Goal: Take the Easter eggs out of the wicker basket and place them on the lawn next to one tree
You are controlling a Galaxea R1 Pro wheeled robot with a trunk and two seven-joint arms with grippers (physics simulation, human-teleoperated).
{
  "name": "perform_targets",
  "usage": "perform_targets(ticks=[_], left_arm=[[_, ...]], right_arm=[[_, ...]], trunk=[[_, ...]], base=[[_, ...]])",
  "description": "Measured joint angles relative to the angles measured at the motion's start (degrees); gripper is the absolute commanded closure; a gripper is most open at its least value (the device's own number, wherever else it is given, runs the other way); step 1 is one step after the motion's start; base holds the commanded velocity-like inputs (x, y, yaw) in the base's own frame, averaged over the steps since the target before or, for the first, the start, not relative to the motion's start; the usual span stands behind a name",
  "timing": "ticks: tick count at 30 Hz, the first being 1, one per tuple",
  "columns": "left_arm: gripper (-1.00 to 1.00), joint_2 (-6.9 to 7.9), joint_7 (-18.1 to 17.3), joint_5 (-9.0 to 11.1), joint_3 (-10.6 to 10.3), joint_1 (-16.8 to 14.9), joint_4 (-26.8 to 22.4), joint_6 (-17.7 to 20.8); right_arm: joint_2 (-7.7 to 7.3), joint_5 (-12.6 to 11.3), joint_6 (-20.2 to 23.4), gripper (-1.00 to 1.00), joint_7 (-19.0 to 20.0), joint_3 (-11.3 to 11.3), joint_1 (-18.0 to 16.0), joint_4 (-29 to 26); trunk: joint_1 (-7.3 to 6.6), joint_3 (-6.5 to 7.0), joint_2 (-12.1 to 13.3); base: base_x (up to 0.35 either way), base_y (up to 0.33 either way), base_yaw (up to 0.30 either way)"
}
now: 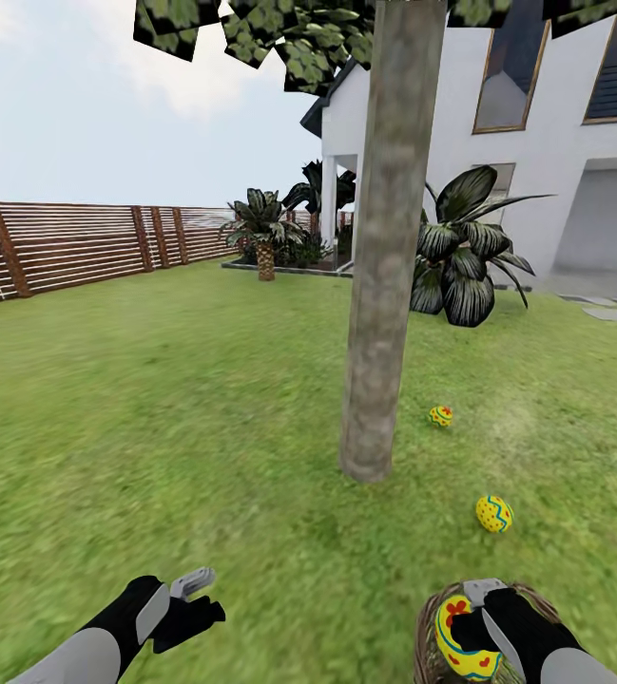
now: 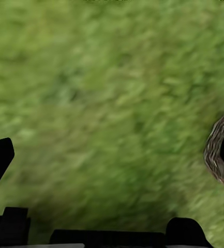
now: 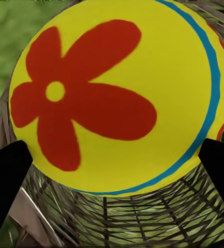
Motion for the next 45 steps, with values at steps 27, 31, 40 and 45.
perform_targets(ticks=[27, 31, 40, 45], left_arm=[[-1.0, -0.62, -0.03, -0.31, 0.02, 0.0, -0.01, 0.02], [-1.0, -0.63, -0.04, -0.31, 0.01, -0.01, 0.01, 0.0], [-1.0, -0.63, -0.03, -0.23, 0.02, -0.01, 0.01, 0.0], [-1.0, -0.63, -0.03, -0.23, 0.02, -0.01, 0.01, 0.01]], right_arm=[[0.0, 0.0, -0.01, 1.0, 0.04, 0.0, 0.02, -0.01], [0.07, 0.0, 0.01, 1.0, 0.06, 0.0, 0.06, -0.01], [0.0, 0.0, 0.01, 1.0, 0.07, 0.0, 0.04, -0.01], [-0.01, 0.0, 0.0, 1.0, 0.07, 0.0, 0.06, -0.01]], trunk=[[-5.52, 4.49, 10.04], [-5.51, 4.65, 10.04], [-5.5, 4.93, 10.04], [-5.51, 4.94, 10.04]], base=[[0.117, 0.277, -0.002], [0.126, 0.304, -0.225], [0.054, 0.315, -0.266], [0.044, 0.327, -0.231]])
